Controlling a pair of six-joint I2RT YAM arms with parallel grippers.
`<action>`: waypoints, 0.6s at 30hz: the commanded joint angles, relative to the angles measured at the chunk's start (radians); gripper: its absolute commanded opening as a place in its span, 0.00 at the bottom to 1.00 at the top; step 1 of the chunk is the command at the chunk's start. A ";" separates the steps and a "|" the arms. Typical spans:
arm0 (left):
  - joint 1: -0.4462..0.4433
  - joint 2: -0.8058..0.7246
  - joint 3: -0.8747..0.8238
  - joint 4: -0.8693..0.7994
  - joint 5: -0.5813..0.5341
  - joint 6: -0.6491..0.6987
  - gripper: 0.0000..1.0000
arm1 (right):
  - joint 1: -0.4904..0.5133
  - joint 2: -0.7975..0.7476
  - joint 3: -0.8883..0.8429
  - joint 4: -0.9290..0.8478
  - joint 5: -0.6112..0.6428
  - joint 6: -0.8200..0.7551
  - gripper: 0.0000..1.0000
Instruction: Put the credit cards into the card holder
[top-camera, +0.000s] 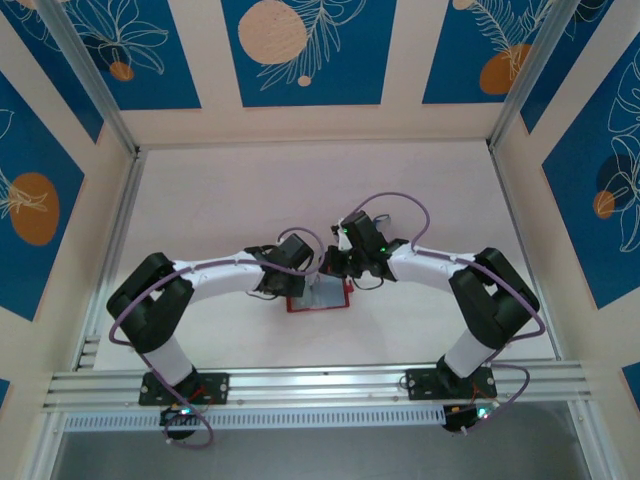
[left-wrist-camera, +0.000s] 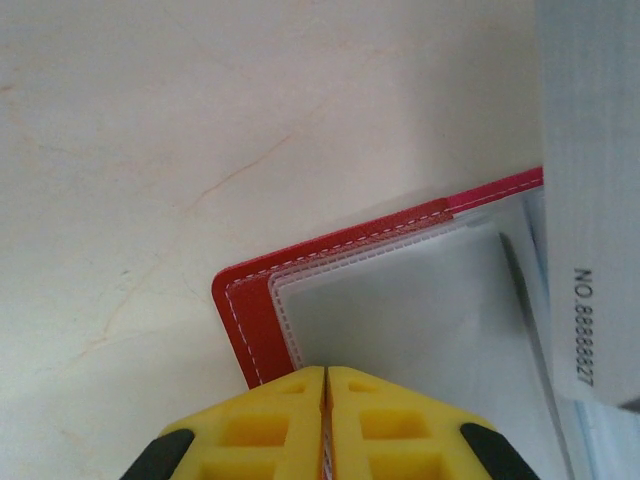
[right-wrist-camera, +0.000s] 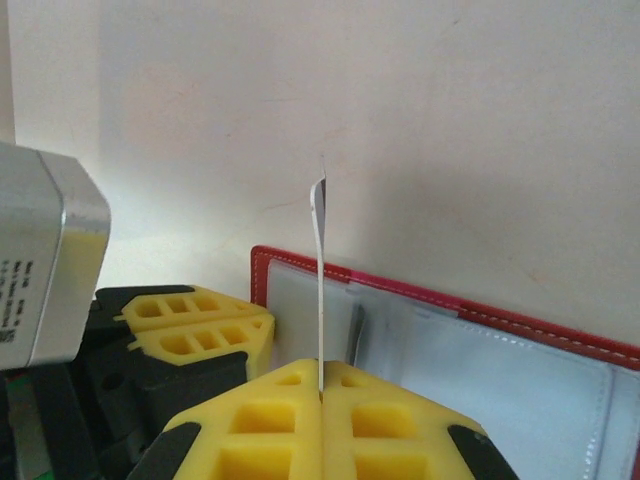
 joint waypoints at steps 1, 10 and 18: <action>-0.013 0.017 -0.038 -0.040 0.008 -0.014 0.09 | -0.009 0.022 0.022 -0.006 -0.001 -0.017 0.00; -0.013 0.020 -0.038 -0.040 0.009 -0.016 0.09 | -0.015 0.040 0.028 0.000 -0.005 -0.017 0.00; -0.012 0.023 -0.038 -0.039 0.012 -0.017 0.09 | -0.015 0.057 0.022 0.016 -0.020 -0.009 0.00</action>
